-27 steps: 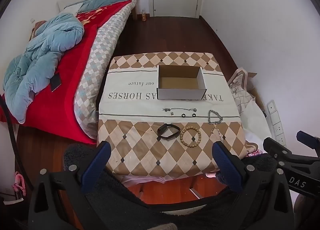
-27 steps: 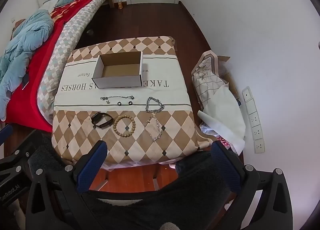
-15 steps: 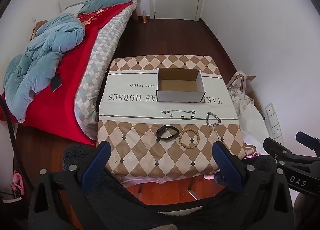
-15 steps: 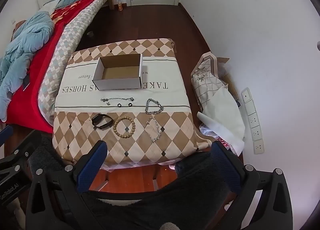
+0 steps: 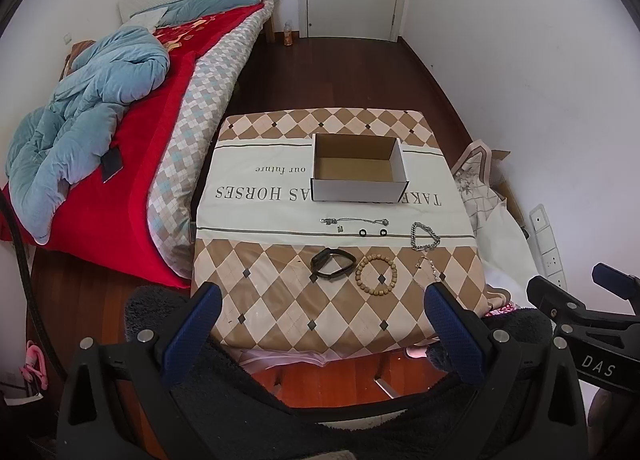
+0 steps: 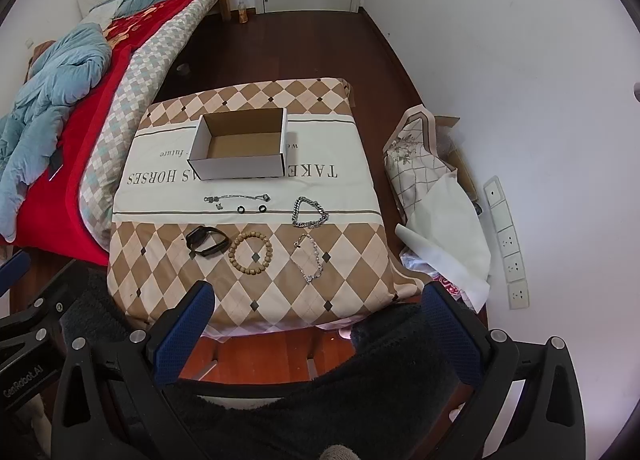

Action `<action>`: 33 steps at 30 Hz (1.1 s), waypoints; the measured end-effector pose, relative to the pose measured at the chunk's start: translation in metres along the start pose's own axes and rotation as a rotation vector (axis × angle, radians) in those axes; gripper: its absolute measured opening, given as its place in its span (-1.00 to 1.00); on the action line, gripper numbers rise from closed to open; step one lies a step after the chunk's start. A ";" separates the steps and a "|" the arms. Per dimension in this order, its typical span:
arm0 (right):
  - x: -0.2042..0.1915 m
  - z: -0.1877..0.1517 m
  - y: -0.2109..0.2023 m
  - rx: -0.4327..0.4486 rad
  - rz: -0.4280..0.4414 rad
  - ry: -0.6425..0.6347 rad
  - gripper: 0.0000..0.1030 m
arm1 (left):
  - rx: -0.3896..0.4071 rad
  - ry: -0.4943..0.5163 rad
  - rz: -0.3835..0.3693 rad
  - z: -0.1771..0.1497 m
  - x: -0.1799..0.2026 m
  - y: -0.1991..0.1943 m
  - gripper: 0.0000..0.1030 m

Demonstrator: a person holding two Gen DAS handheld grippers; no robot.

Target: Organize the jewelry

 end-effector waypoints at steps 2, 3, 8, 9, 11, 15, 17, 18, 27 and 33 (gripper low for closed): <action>0.000 0.001 0.001 0.001 0.000 0.000 1.00 | 0.002 -0.001 0.002 -0.001 0.000 0.000 1.00; 0.000 0.001 0.001 0.000 0.000 0.000 1.00 | 0.001 -0.001 0.001 -0.001 0.001 0.000 1.00; 0.000 0.000 0.000 0.002 0.000 -0.002 1.00 | 0.000 -0.002 0.002 -0.002 0.004 0.001 1.00; 0.001 0.000 0.000 0.002 0.000 -0.001 1.00 | 0.003 -0.003 0.004 -0.002 0.004 0.001 1.00; 0.000 0.001 0.000 0.001 0.001 -0.001 1.00 | 0.004 -0.003 0.005 -0.004 0.006 0.001 1.00; 0.003 -0.001 0.000 0.003 -0.001 -0.005 1.00 | 0.005 -0.004 0.004 -0.005 0.006 0.001 1.00; 0.002 -0.001 0.000 0.003 0.000 -0.003 1.00 | 0.003 -0.004 0.003 -0.004 0.006 0.001 1.00; 0.002 -0.001 0.000 0.003 0.000 -0.003 1.00 | 0.003 -0.004 0.002 -0.005 0.006 0.001 1.00; 0.002 -0.001 0.000 0.003 -0.002 -0.004 1.00 | -0.002 -0.004 -0.003 -0.008 0.007 0.003 1.00; 0.002 -0.001 0.000 0.003 -0.003 -0.005 1.00 | -0.001 -0.007 -0.004 -0.008 0.006 0.003 1.00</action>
Point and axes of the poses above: each gripper's, at about its wrist camera, not at the fingertips, and y roughly the way its jaws point, x to its right, z to its top, the point moved 6 cm from there along y, roughly the way its jaws point, and after that the axes turned 5 degrees about x, right-handed, at the moved point
